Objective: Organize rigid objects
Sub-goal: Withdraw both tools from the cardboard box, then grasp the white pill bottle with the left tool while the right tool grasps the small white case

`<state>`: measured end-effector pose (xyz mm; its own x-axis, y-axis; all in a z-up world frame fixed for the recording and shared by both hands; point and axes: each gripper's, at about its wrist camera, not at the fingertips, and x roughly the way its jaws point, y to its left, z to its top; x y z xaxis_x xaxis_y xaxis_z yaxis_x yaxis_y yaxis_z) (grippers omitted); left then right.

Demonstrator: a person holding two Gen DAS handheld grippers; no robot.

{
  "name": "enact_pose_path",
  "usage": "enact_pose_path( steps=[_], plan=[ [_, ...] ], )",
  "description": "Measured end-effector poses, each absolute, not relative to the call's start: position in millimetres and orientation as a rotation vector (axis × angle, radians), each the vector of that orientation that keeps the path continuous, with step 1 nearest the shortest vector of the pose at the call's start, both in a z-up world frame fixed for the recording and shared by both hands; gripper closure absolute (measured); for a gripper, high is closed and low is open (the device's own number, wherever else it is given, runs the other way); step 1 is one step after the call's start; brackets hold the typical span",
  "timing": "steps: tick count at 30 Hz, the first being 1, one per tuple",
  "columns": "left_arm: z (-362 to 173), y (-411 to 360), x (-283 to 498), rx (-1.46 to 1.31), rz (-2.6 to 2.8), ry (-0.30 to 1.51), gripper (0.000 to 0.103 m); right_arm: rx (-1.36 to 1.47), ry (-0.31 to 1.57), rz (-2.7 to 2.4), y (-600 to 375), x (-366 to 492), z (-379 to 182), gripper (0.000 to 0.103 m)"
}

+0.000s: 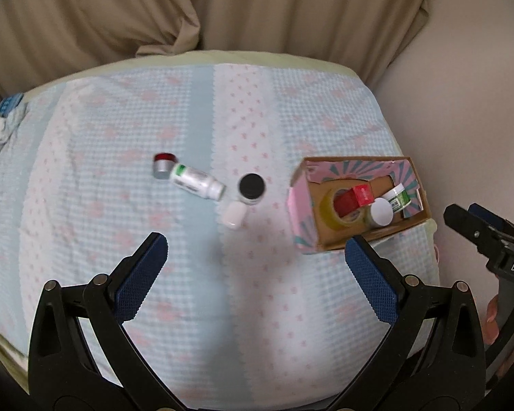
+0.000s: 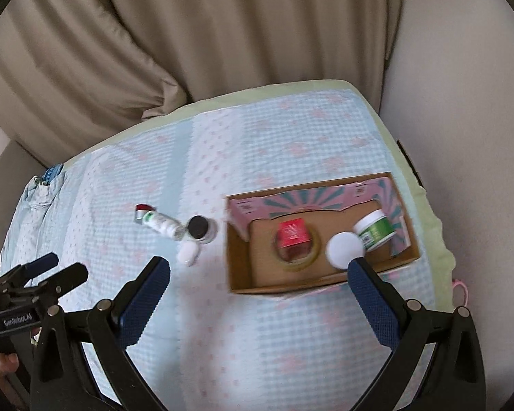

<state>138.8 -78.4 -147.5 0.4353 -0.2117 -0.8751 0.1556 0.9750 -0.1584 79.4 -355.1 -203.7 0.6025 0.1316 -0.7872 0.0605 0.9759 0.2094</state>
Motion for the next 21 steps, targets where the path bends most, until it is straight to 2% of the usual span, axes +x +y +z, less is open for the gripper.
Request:
enact_pose_path(
  steps=[12,21],
  plan=[
    [-123,32,160,0.152,-0.41,1.001,0.0,0.269,0.964,-0.161,-226,60,-203,0.0],
    [-135,53,209,0.263,-0.513,1.034,0.0,0.318,1.003,-0.252,-173,63,-217,0.0]
  ],
)
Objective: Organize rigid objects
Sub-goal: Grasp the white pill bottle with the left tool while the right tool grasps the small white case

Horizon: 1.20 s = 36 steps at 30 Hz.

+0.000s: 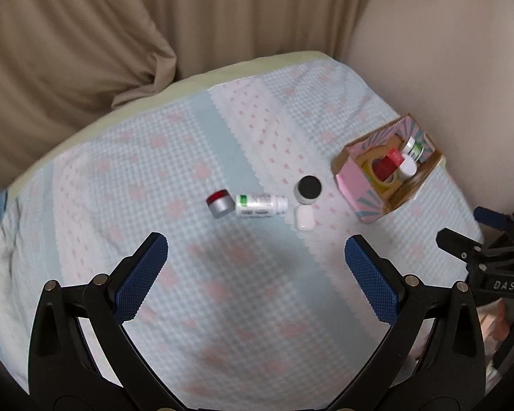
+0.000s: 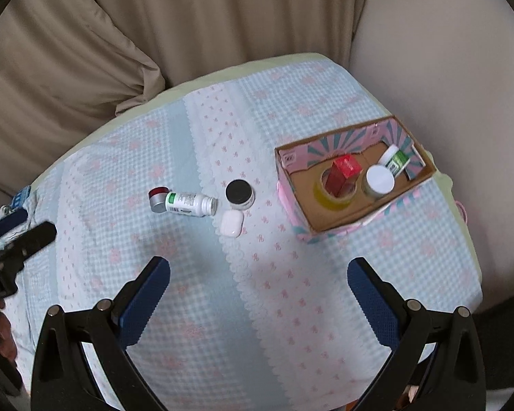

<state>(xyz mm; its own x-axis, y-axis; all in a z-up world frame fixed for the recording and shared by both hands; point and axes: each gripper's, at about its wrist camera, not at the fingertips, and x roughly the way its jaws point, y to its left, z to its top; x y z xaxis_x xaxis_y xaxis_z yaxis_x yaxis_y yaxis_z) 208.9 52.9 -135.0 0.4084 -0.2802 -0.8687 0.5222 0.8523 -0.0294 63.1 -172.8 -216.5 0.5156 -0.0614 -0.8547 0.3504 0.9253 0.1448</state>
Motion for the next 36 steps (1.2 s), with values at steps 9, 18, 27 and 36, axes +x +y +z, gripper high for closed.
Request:
enact_pose_path(
  steps=[9,18,27,36],
  plan=[
    [-188,10,274,0.495,-0.65,1.057,0.0,0.319,1.034,-0.288,-151,98,-251,0.0],
    [-299,-43,318,0.751,-0.863,1.154,0.0,0.412,1.063,-0.321,-150,152,-326,0.0],
    [-393,-75,335,1.014,-1.081,1.125,0.015,0.477,1.08,-0.39,-150,207,-410,0.0],
    [-439,-87,335,1.114,-1.279,1.084,0.023,0.418,1.094,-0.46,-143,233,-463,0.014]
  ],
)
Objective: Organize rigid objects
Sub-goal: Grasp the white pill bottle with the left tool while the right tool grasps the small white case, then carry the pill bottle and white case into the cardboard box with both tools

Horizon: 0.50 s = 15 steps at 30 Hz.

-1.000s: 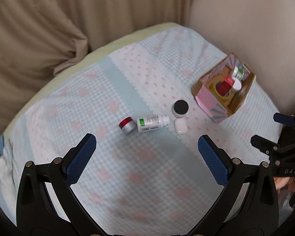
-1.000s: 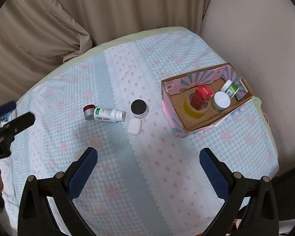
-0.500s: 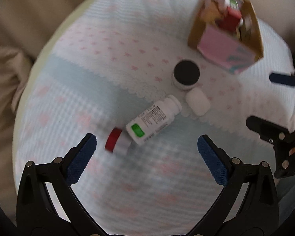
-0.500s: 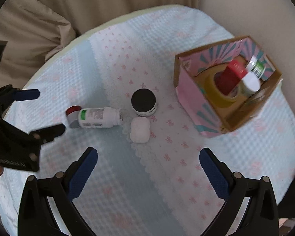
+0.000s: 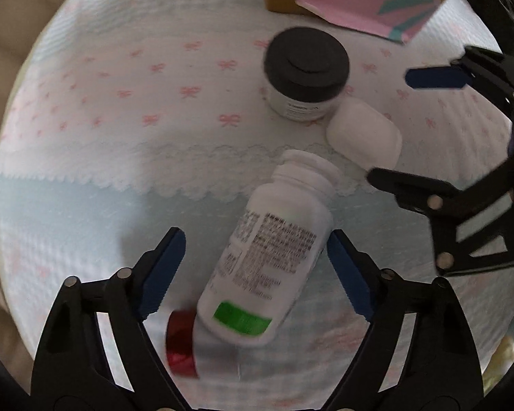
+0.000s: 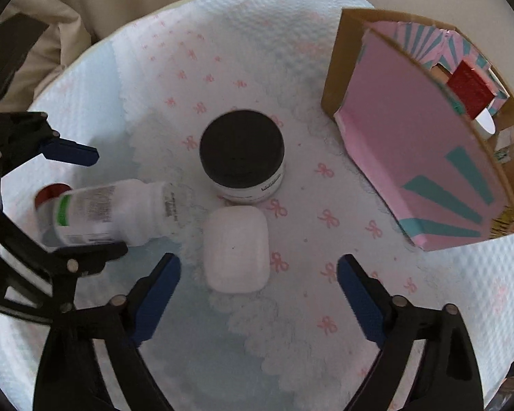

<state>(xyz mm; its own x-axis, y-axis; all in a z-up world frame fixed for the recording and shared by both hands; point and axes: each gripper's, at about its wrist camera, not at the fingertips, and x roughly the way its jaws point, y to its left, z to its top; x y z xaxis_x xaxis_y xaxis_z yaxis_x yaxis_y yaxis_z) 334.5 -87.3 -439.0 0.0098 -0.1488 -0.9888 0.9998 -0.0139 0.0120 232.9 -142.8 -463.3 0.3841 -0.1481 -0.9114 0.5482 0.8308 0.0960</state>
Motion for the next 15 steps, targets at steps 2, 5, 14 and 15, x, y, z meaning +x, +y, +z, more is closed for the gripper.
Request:
enact_pose_path(
  steps=[2,5,14,15],
  plan=[
    [-446,-88,331,1.14,-1.299,1.079,0.026,0.407,1.092,-0.471,-144,236,-469,0.014],
    [-454,-90,326,1.168,-1.313,1.079,0.035,0.412,1.091,-0.467,-146,240,-475,0.02],
    [-452,-88,318,1.167,-1.302,1.055,0.046,0.387,1.093,-0.43,-142,250,-479,0.06],
    [-451,-87,317,1.163,-1.294,1.057,0.046,0.384,1.094,-0.425,-142,250,-478,0.062]
  ],
)
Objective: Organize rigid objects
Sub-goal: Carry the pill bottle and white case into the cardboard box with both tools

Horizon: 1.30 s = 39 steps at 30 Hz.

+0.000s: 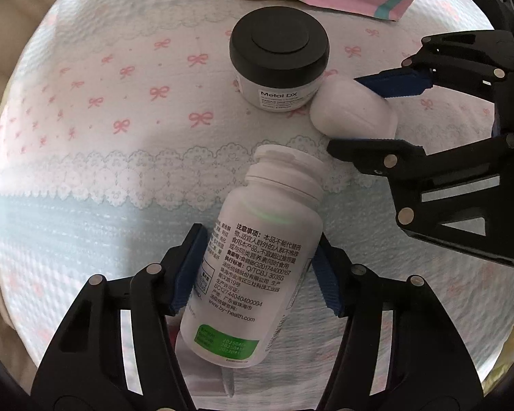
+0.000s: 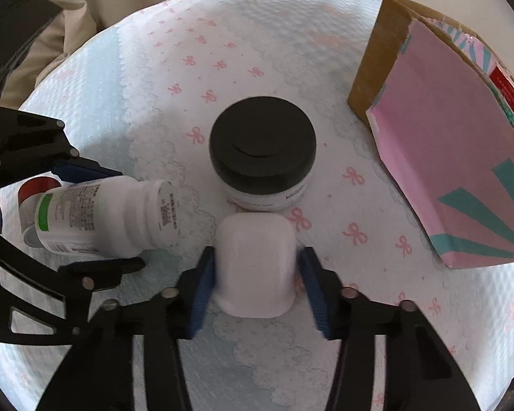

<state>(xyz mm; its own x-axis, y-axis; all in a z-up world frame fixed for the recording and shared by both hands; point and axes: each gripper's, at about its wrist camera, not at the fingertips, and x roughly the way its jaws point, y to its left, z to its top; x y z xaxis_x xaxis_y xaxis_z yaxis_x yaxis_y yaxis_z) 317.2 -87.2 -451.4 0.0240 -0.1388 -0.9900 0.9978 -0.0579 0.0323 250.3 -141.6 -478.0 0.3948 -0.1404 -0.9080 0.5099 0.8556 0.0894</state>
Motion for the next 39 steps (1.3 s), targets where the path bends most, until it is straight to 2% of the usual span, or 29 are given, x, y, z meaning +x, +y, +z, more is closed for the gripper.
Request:
enact_pose_path(
  steps=[12,22,27,33,39],
  plan=[
    [-443,-82,303,1.092,-1.233,1.097,0.049,0.412,1.07,-0.389,-156,243,-467,0.062],
    [-411,-60,303,0.882,-1.086,1.175,0.052,0.414,1.02,-0.378,-161,216,-441,0.062],
    [-376,-43,306,0.71,-0.994,1.191,0.052,0.404,0.981,-0.365,-157,197,-418,0.062],
    [-304,-16,295,0.495,-0.902,1.17,0.052,0.383,0.927,-0.334,-158,168,-374,0.062],
    [-233,-32,260,0.392,-0.853,1.083,0.053,0.393,0.872,-0.297,-168,134,-316,0.062]
  ],
)
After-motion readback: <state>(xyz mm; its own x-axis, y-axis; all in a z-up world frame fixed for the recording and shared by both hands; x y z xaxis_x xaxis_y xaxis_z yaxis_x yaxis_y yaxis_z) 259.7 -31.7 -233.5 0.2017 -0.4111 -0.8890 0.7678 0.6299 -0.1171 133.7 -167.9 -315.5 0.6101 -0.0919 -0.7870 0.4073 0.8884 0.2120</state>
